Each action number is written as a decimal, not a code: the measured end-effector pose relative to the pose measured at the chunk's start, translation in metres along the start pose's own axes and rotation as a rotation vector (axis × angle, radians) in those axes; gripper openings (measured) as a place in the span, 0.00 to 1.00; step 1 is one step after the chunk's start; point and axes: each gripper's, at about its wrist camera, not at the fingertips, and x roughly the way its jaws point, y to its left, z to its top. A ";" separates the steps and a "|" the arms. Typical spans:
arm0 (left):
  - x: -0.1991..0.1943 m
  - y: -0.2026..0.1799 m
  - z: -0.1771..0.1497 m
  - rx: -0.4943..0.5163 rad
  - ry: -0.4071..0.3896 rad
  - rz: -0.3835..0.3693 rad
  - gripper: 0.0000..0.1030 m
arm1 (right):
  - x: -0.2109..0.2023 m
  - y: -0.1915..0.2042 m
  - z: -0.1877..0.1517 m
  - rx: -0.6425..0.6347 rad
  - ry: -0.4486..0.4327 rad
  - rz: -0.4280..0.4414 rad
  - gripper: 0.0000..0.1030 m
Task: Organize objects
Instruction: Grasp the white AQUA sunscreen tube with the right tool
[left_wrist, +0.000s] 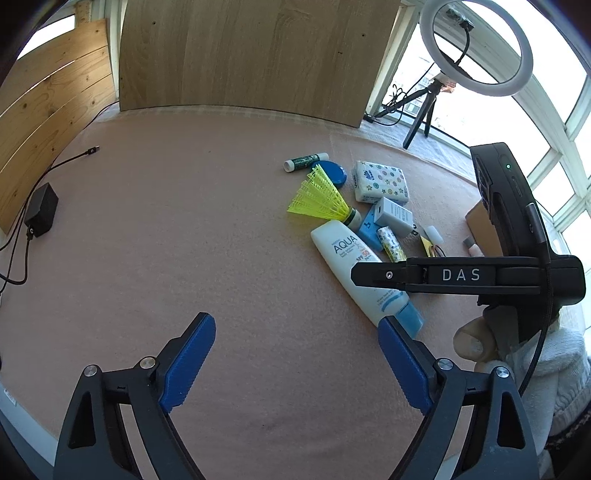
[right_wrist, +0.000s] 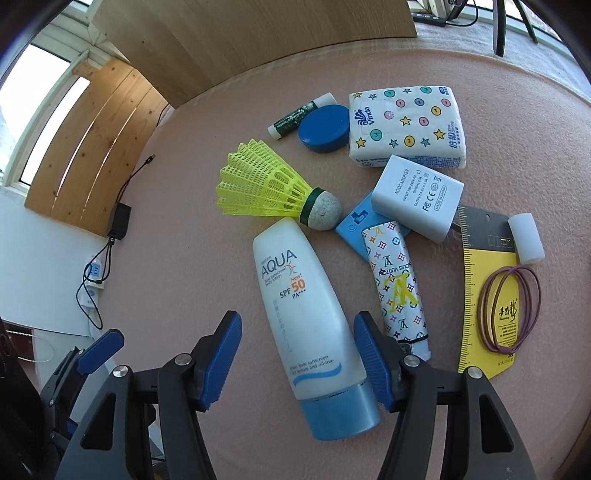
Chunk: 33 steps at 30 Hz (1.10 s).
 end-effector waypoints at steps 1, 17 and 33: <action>0.003 -0.002 0.000 0.001 0.009 -0.015 0.89 | 0.001 0.000 -0.002 0.007 0.004 0.007 0.58; 0.082 -0.035 0.005 0.016 0.185 -0.202 0.77 | 0.008 -0.003 -0.007 -0.005 0.048 0.003 0.49; 0.096 -0.048 0.009 0.014 0.200 -0.283 0.53 | 0.006 -0.010 -0.011 0.022 0.051 0.024 0.39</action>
